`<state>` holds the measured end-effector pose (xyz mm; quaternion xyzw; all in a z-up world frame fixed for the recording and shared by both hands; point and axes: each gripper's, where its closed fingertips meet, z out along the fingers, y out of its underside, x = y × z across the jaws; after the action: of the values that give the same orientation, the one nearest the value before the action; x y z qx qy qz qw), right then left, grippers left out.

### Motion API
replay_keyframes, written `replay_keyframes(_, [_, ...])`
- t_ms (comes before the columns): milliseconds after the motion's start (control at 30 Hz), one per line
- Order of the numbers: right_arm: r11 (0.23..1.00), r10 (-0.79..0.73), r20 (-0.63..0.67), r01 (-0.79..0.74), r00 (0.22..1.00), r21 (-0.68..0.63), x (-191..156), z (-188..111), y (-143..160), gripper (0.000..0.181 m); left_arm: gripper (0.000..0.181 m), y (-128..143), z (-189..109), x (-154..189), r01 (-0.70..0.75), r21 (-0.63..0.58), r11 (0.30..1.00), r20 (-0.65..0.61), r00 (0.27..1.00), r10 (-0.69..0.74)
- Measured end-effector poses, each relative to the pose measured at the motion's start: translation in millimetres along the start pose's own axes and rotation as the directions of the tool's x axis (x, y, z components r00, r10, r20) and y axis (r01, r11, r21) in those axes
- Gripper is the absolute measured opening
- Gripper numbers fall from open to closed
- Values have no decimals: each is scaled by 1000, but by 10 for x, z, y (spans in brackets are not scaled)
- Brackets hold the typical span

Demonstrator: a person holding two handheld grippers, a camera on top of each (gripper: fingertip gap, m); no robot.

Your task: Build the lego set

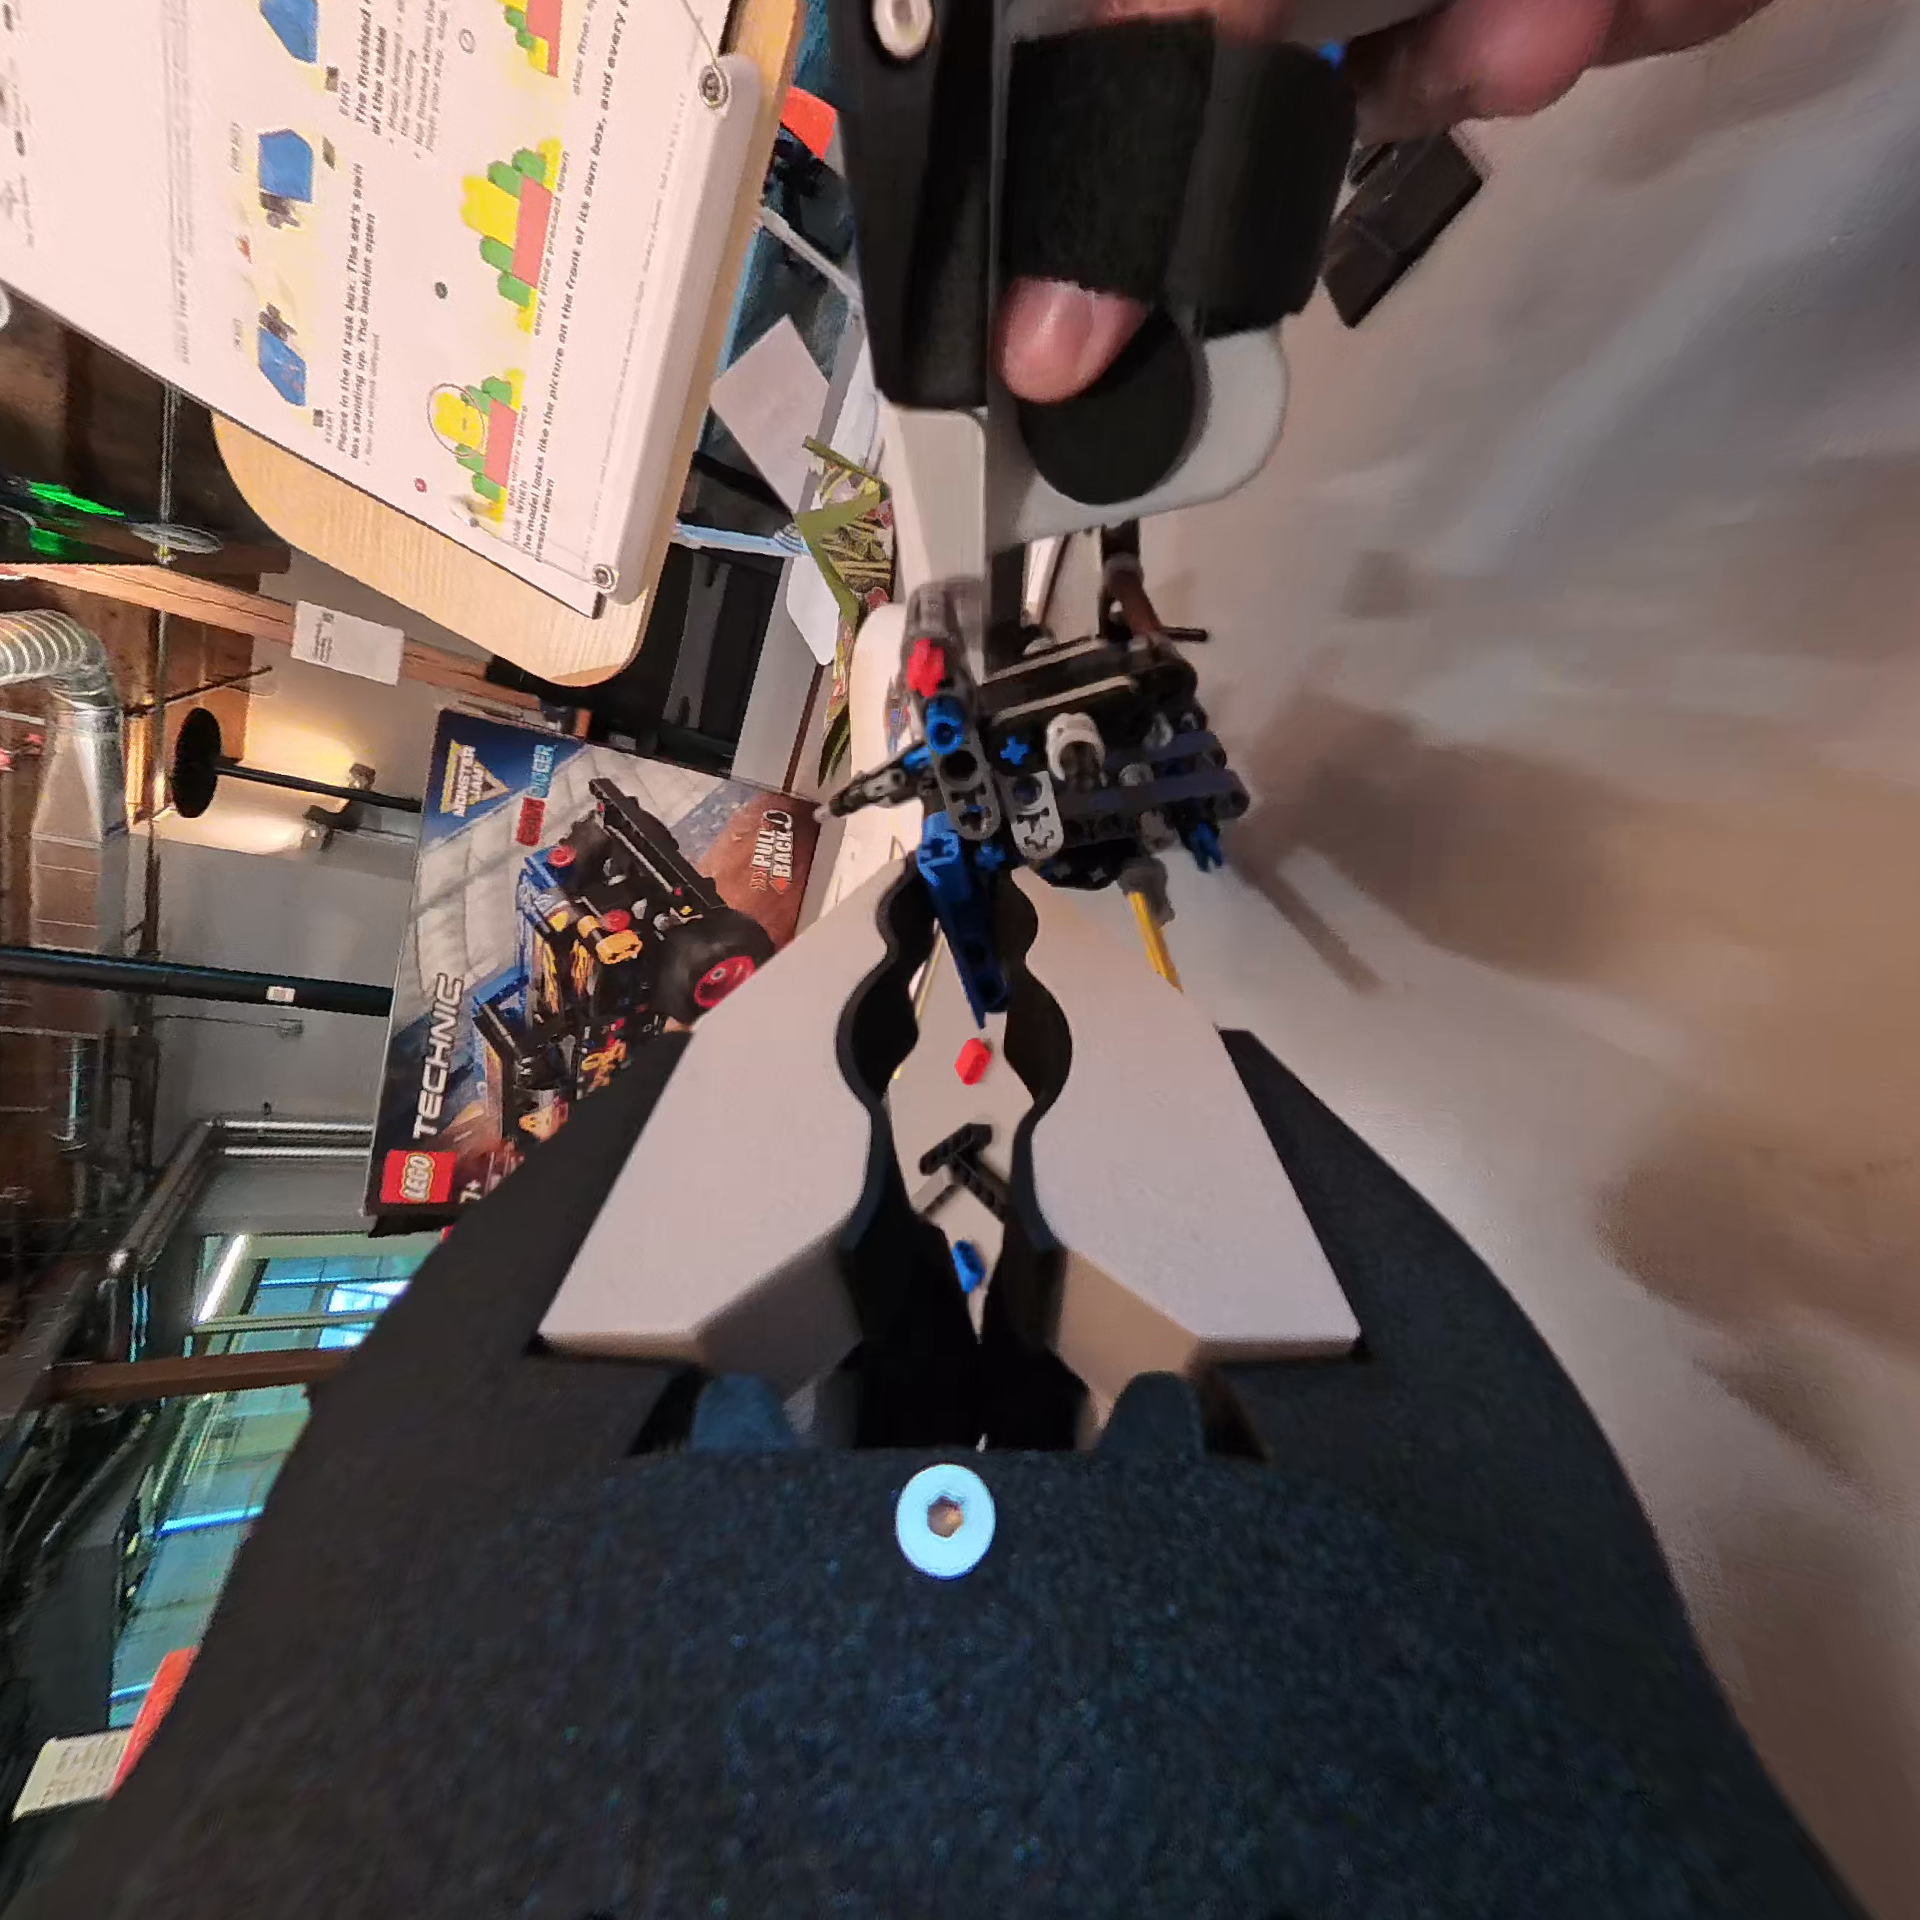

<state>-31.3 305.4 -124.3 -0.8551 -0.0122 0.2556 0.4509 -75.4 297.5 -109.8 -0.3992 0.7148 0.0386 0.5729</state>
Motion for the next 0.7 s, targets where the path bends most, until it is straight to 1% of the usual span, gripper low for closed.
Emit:
replay_keyframes(33, [1000, 26, 29, -26, 999, -1, -15, -5, 14, 24, 8, 4, 10, 7, -2, 0, 1000, 6, 1000, 2])
replay_keyframes(167, [991, 122, 183, -128, 975, 21, -111, -73, 31, 26, 8, 26, 35, 86, 13, 2, 1000, -18, 1000, -13])
replay_keyframes(200, [989, 136, 229, -144, 964, 19, -149, -94, 45, 31, 8, 37, 37, 109, 12, 2, 1000, -25, 1000, -12])
replay_keyframes(267, [987, 156, 281, -158, 947, -18, -183, -118, 117, 32, 8, 47, 39, 147, -1, 8, 1000, -27, 1000, 2])
replay_keyframes(467, [993, 106, 360, -78, 927, -93, -267, -212, 297, 33, 8, 58, -17, 262, -47, 49, 998, -20, 999, 48])
replay_keyframes(600, [989, 47, 413, 15, 910, -146, -339, -267, 439, 38, 7, 46, -96, 370, -57, 111, 992, -33, 998, 61])
replay_keyframes(700, [987, -28, 459, 97, 888, -127, -390, -282, 474, 24, 7, 62, -132, 402, -81, 135, 987, -13, 996, 83])
